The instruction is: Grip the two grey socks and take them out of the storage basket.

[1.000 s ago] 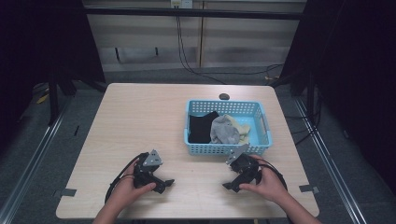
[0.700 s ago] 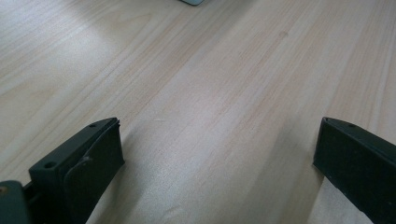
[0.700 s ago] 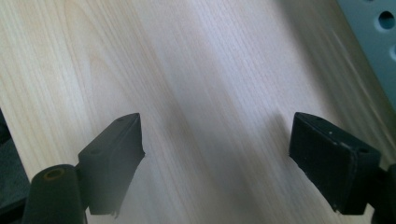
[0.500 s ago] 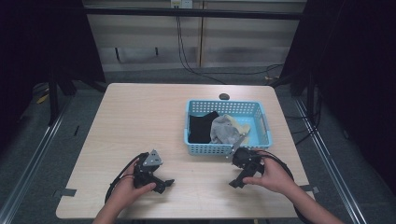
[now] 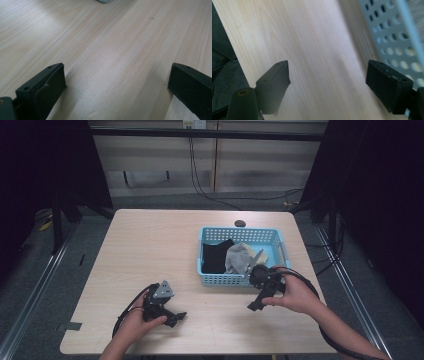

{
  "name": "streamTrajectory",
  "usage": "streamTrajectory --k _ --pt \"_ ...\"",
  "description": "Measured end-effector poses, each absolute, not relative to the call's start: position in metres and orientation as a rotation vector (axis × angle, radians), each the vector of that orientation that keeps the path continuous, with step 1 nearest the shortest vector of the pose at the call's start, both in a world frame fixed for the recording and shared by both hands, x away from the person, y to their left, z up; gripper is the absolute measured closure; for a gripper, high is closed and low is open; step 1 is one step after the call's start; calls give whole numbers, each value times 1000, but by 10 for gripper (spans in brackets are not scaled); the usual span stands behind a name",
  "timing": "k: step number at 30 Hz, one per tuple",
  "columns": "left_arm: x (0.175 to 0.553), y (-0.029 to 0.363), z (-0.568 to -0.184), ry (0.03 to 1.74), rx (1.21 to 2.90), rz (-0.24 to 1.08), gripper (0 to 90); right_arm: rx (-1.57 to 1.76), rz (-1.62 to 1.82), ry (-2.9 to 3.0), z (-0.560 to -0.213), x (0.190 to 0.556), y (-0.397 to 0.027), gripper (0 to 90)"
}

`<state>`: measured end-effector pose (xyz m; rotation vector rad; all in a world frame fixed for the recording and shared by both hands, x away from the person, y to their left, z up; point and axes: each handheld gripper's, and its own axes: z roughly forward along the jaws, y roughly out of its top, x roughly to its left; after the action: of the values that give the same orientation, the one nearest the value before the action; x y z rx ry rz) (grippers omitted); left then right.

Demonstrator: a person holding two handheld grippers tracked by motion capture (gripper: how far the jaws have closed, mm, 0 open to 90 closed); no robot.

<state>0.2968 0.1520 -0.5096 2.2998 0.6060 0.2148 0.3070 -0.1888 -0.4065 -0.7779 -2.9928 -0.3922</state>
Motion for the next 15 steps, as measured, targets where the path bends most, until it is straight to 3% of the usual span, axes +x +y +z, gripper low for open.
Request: streamTrajectory --k 15 --pt "297 152 -510 606 2299 215 7 -934 -533 -2994 -369 348 -188 213"
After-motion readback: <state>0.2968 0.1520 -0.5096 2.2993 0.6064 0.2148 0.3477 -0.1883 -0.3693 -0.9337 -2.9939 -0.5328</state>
